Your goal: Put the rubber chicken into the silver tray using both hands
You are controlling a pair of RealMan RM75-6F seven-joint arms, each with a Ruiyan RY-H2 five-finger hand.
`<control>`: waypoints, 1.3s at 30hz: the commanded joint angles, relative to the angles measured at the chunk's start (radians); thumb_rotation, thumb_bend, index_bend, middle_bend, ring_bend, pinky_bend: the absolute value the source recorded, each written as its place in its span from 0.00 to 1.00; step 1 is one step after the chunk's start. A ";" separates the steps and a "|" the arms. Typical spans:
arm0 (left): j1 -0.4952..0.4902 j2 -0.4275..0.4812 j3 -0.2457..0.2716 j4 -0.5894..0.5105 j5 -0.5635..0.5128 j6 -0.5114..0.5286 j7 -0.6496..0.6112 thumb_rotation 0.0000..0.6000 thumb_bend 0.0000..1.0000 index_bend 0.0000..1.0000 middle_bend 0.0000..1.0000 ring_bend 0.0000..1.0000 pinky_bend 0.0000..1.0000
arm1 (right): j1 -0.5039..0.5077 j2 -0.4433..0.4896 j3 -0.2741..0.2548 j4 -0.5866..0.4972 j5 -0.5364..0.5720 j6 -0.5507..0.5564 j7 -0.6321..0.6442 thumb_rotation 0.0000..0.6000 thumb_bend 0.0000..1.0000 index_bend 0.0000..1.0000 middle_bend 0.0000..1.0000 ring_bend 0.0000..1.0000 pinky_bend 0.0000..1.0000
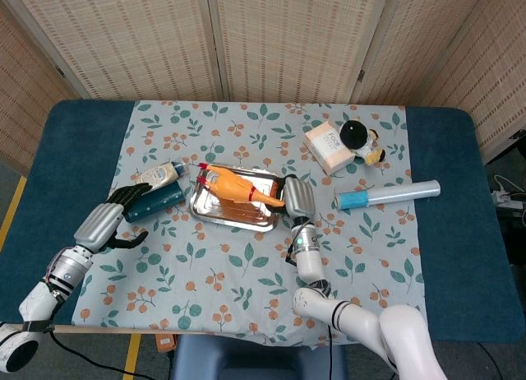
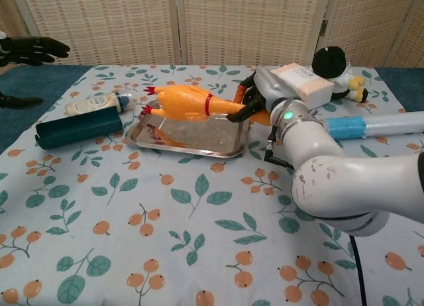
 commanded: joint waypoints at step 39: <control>0.002 0.033 0.005 -0.055 0.031 0.008 -0.060 1.00 0.37 0.00 0.00 0.00 0.00 | -0.121 0.189 -0.014 -0.250 -0.062 -0.048 -0.146 1.00 0.23 0.05 0.11 0.11 0.36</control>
